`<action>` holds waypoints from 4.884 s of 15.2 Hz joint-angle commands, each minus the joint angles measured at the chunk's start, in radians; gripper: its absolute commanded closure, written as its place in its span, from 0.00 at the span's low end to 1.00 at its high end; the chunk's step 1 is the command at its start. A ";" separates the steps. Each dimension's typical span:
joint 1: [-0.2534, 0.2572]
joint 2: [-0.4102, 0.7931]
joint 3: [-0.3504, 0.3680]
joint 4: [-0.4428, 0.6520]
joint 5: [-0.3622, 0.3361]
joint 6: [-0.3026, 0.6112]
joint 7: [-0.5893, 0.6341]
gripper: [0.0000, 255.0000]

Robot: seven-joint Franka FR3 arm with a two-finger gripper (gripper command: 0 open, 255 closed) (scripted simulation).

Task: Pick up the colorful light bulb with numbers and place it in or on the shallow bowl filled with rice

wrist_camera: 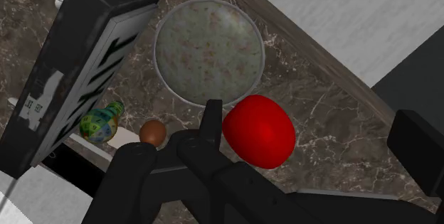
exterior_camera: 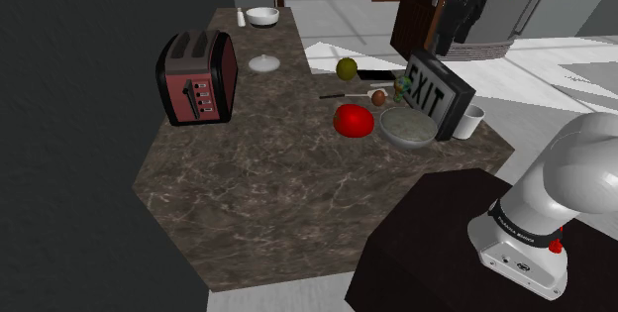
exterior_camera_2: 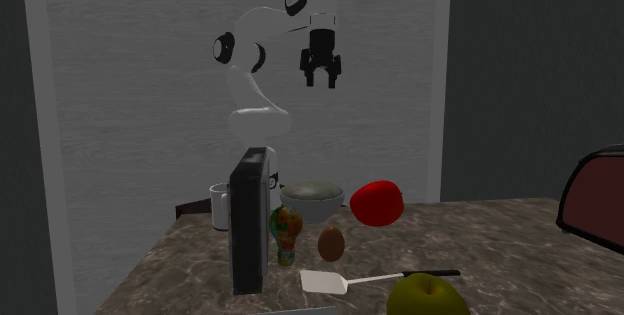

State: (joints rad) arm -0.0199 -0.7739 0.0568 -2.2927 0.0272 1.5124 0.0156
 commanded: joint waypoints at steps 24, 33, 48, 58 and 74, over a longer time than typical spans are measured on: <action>-0.113 0.605 -0.237 0.052 -0.207 0.532 -0.317 0.00; -0.161 0.929 -0.290 0.254 -0.199 0.658 -0.432 0.00; -0.180 1.012 -0.296 0.239 -0.192 0.758 -0.446 0.00; -0.180 1.010 -0.296 0.236 -0.193 0.759 -0.447 1.00; -0.172 0.912 -0.296 0.324 -0.199 0.576 -0.465 1.00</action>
State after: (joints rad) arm -0.1915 0.1458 -0.2387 -1.9745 -0.1709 2.1010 -0.4463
